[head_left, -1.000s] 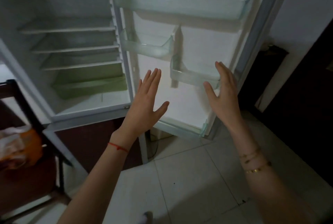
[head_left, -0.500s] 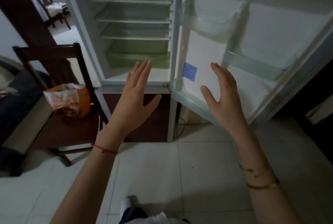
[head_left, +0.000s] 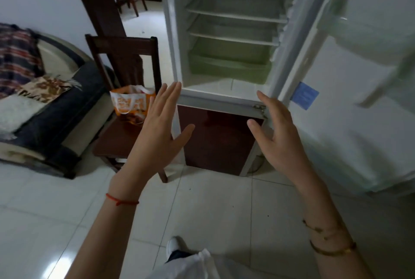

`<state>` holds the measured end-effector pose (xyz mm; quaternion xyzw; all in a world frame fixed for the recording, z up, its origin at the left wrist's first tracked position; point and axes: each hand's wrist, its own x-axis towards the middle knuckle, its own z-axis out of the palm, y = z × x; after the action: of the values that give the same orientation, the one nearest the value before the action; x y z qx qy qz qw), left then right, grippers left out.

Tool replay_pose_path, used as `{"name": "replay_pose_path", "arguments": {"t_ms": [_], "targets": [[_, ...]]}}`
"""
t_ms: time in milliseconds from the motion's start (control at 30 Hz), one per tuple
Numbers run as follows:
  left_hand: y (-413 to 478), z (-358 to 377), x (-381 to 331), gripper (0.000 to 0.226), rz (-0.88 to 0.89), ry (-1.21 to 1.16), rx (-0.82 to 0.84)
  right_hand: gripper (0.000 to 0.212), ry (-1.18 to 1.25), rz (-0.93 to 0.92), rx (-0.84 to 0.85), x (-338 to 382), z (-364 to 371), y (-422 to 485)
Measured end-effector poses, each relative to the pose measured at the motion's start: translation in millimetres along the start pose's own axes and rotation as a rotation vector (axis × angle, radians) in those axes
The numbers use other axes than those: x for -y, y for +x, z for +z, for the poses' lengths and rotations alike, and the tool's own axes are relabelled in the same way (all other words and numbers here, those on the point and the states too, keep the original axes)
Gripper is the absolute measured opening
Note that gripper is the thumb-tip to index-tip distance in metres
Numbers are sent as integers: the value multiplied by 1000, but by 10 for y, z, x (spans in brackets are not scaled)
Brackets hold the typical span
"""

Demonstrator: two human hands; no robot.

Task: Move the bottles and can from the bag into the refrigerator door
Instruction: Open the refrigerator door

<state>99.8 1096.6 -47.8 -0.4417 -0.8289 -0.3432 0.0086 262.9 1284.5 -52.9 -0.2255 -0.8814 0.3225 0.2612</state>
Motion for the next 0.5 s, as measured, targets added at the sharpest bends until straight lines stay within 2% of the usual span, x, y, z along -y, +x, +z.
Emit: {"name": "replay_pose_path", "arguments": {"t_ms": [500], "targets": [[144,-896,1677,83,-225,16,19,56,94,-58,159,882,1680,873]]}}
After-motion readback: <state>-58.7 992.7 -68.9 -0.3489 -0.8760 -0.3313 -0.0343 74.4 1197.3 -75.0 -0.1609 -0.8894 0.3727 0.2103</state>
